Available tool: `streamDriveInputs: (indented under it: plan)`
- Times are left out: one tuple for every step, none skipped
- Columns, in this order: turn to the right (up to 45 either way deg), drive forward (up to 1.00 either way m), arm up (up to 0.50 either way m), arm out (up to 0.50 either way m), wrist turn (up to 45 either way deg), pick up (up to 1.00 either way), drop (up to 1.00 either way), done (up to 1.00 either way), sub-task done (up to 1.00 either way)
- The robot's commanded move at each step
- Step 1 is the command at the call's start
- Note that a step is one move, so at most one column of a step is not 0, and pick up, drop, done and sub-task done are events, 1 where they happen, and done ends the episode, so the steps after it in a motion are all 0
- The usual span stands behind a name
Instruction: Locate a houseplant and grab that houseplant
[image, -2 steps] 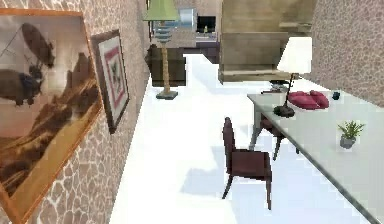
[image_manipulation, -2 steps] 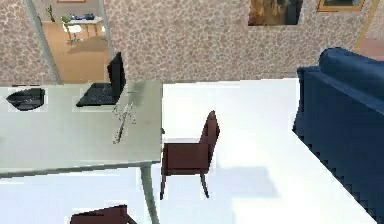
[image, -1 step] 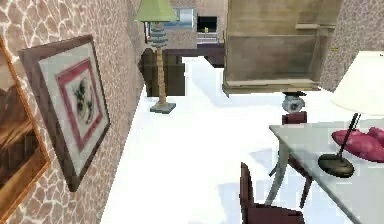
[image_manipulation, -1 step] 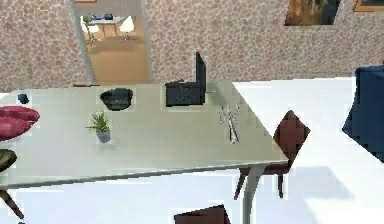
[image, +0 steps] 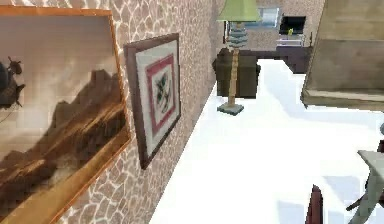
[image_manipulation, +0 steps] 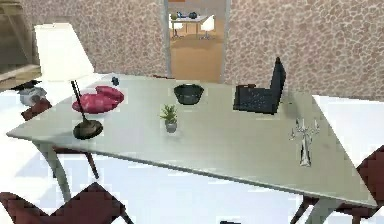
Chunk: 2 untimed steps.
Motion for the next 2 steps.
streamDriveInputs:
  plan:
    - [45.0,0.0,0.0,0.0,0.0,0.0,0.0,0.0,0.0]
    - [45.0,0.0,0.0,0.0,0.0,0.0,0.0,0.0,0.0]
